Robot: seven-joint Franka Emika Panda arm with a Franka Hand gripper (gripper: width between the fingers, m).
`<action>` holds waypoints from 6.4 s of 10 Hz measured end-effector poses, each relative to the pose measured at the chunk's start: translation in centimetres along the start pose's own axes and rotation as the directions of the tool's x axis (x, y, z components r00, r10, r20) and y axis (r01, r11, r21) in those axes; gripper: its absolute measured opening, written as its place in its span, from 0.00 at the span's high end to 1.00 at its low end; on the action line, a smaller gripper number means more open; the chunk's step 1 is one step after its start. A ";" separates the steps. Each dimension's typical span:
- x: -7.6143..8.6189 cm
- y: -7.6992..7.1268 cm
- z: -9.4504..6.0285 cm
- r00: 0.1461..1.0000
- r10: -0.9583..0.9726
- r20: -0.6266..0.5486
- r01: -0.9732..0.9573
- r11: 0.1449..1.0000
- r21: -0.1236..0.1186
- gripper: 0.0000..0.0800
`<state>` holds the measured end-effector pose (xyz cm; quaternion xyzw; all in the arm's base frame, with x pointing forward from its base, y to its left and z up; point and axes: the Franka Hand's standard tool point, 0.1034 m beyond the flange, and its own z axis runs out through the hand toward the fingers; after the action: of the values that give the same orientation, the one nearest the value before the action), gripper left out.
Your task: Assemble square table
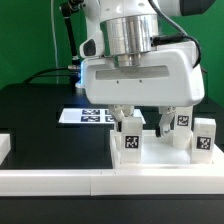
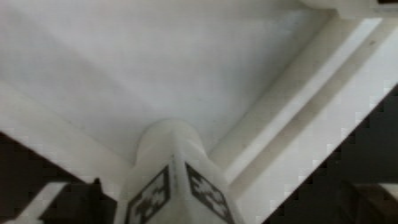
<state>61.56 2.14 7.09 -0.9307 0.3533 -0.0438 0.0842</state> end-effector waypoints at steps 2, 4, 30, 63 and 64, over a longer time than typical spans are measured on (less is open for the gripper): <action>0.3 0.4 -0.1 0.960 -0.279 -0.005 0.279 0.960 -0.035 0.19; 0.5 0.1 -0.2 0.842 -0.540 0.010 0.539 0.839 -0.071 0.19; 0.4 0.9 0.3 0.947 0.319 0.043 -0.318 0.948 -0.025 0.24; 1.6 0.7 0.3 0.345 0.937 0.057 -0.938 0.346 -0.005 0.64; 1.6 0.7 0.3 0.316 0.947 0.055 -0.949 0.317 -0.006 0.64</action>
Offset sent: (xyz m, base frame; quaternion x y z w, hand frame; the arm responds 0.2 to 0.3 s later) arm 0.0122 0.0022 0.0041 -0.0691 -0.0160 -0.3473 0.9351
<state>62.34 0.65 6.73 -0.5483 0.8277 0.0311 0.1151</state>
